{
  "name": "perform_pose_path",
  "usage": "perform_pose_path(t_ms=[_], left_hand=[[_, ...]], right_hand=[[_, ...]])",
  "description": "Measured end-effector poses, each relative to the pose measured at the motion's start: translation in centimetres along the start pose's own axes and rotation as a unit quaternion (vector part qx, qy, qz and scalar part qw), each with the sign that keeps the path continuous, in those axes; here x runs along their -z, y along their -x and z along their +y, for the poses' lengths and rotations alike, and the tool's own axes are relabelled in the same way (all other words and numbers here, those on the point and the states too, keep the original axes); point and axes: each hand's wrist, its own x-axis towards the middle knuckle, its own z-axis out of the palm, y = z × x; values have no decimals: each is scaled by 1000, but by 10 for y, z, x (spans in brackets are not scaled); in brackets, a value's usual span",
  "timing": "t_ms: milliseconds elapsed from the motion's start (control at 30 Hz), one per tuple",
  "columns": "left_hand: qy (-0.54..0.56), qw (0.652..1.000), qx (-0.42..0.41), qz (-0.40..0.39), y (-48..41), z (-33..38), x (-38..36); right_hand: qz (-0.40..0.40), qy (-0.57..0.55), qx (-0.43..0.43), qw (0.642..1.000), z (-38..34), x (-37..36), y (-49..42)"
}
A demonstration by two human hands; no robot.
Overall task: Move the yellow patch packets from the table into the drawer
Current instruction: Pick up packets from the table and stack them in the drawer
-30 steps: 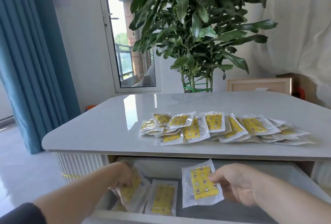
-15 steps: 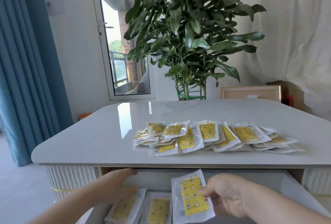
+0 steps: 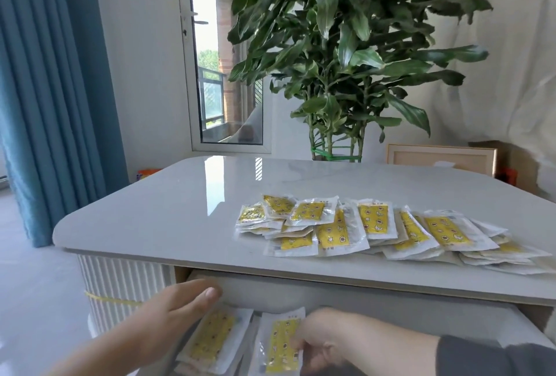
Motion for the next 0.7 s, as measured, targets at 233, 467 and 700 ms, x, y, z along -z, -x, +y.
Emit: perform_pose_path(t_ms=[233, 467, 700], left_hand=[[-53, 998, -26, -16, -3, -1, -2], [-64, 997, -48, 4, -3, 37, 6], [17, 985, 72, 158, -81, 74, 16]], right_hand=[[-15, 85, 6, 996, -6, 1, 9], [-56, 248, 51, 966, -28, 28, 68], [-40, 101, 184, 977, -63, 93, 142]])
